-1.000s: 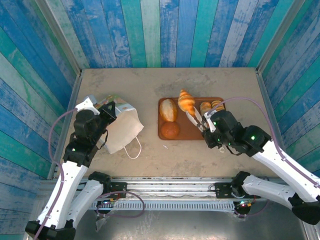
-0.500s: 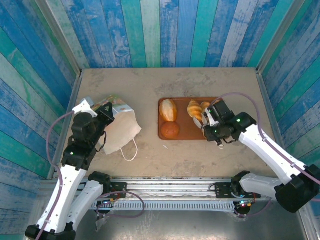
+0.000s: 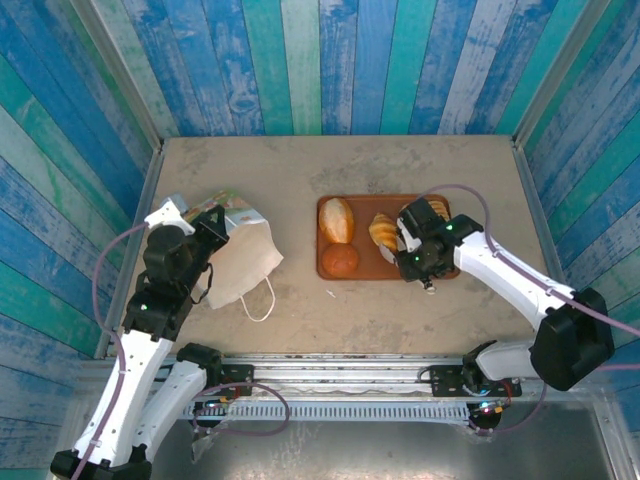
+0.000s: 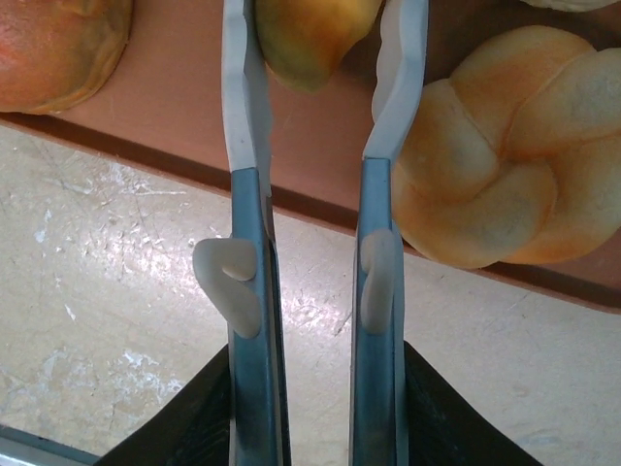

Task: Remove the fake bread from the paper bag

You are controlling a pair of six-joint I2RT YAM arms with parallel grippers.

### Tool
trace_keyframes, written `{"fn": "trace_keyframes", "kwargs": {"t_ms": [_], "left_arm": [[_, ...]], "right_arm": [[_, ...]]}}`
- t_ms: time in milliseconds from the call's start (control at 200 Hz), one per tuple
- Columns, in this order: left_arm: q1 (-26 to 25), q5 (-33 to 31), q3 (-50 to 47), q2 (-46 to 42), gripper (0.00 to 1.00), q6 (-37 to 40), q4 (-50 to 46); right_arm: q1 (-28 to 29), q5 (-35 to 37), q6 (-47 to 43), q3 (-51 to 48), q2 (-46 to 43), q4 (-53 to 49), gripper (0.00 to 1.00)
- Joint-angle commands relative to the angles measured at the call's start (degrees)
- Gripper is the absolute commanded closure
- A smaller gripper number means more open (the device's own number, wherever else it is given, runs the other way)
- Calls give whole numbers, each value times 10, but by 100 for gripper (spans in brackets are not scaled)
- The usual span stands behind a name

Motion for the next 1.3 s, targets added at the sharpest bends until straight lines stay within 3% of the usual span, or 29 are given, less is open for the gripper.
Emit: {"fn": "trace_keyframes", "kwargs": {"t_ms": [0,581,1002,1292], "left_arm": [[0,-11,-8,-2,100,1,-2],[-1,-8,-9,2,100,-2,1],[0,-5,-7,1,100,-4,0],[0,-7,-8,2,100,-5,2]], "right_arm": [[-2,19,11,7,8,13,59],[-2,66,30,13,19,40,50],[-3,79,28,34,43,43,51],[-3,80,22,34,-7,39,45]]}}
